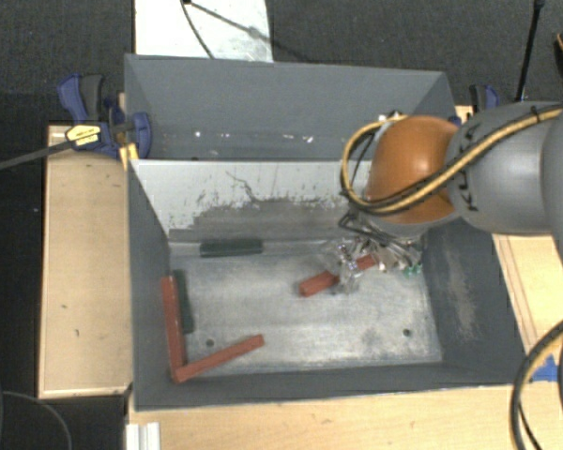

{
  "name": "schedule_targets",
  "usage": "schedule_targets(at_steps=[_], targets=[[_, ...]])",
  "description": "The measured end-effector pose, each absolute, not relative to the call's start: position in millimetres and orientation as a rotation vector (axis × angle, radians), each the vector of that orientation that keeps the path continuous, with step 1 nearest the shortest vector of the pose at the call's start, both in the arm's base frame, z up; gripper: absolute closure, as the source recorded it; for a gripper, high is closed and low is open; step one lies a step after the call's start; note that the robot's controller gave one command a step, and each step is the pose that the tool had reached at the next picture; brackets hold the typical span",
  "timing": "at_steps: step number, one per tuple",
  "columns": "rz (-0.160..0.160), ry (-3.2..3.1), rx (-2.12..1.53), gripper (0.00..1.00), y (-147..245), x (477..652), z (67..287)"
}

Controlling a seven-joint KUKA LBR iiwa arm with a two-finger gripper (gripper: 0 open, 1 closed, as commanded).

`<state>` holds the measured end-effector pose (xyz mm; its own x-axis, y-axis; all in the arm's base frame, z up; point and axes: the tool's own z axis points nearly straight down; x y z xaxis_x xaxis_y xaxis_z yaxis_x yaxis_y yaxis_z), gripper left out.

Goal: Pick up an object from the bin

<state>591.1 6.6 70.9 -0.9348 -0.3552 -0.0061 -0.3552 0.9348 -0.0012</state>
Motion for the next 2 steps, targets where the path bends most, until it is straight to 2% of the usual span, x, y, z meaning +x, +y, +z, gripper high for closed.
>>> schedule_targets(at_steps=[1, 2], targets=[[-0.004, 3.078, -0.569, 1.0, -14, 585.4, 194], [-0.001, 3.032, -0.767, 1.0, 43, 586.5, 326]])
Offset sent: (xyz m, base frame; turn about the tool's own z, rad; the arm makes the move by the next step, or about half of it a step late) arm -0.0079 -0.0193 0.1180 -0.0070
